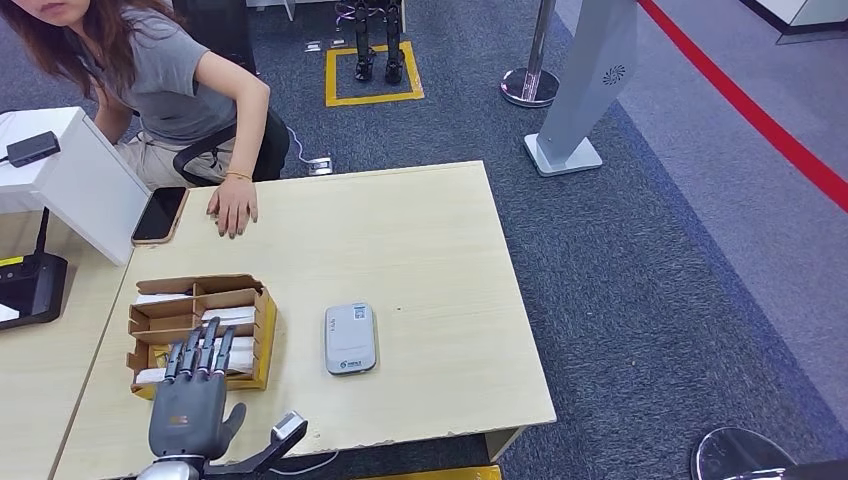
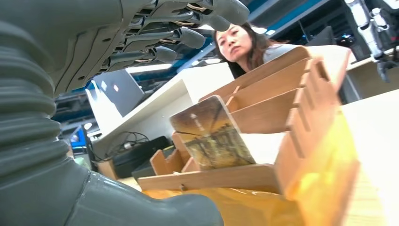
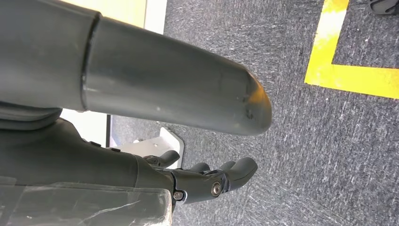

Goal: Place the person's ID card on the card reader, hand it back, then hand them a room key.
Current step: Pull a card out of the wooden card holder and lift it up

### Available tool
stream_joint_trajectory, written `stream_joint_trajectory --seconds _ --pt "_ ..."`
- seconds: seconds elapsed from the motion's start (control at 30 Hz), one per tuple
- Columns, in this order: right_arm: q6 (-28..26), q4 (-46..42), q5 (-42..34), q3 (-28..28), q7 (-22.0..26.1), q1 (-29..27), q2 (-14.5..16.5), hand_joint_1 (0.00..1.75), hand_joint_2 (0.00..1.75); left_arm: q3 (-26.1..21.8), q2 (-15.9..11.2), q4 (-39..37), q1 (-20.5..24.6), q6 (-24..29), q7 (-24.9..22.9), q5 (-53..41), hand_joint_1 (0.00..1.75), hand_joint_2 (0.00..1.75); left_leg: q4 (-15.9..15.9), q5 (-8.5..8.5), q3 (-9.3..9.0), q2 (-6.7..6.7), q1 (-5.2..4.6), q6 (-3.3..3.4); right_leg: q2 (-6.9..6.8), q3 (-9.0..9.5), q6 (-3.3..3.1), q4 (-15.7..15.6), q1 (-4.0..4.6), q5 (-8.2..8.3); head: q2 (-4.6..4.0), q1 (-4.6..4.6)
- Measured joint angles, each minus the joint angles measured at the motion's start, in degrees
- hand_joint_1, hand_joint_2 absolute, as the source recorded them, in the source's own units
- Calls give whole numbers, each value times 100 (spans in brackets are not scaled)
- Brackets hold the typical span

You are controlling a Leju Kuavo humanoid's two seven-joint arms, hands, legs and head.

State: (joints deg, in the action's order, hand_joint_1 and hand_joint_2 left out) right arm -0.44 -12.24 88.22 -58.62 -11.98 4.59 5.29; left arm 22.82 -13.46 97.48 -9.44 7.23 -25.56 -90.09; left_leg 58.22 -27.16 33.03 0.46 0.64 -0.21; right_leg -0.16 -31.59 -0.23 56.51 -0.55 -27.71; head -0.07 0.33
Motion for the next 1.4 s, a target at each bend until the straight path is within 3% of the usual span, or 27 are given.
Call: stream_joint_trajectory --seconds 0.33,0.5,0.77,1.4 --pt "-2 0 22 -46 -8 0 0 0 0 0 202 -26 -77 -8 60 2 0 175 0 0 0 0 1 0 0 0 0 0 0 0 0 0" --pt "0 -2 28 -67 -9 0 0 0 0 0 217 -26 -75 -102 -161 2 0 175 0 0 0 0 1 0 0 0 0 0 0 0 0 1" --pt "1 -10 64 -78 -9 0 0 0 0 0 154 -26 -73 -284 -581 2 0 175 0 0 0 0 0 0 0 0 0 0 0 0 0 0" --pt "6 -20 133 -78 -7 1 0 0 0 0 -24 -26 42 -322 -657 2 0 175 0 0 0 0 0 0 0 0 0 0 0 0 0 0"
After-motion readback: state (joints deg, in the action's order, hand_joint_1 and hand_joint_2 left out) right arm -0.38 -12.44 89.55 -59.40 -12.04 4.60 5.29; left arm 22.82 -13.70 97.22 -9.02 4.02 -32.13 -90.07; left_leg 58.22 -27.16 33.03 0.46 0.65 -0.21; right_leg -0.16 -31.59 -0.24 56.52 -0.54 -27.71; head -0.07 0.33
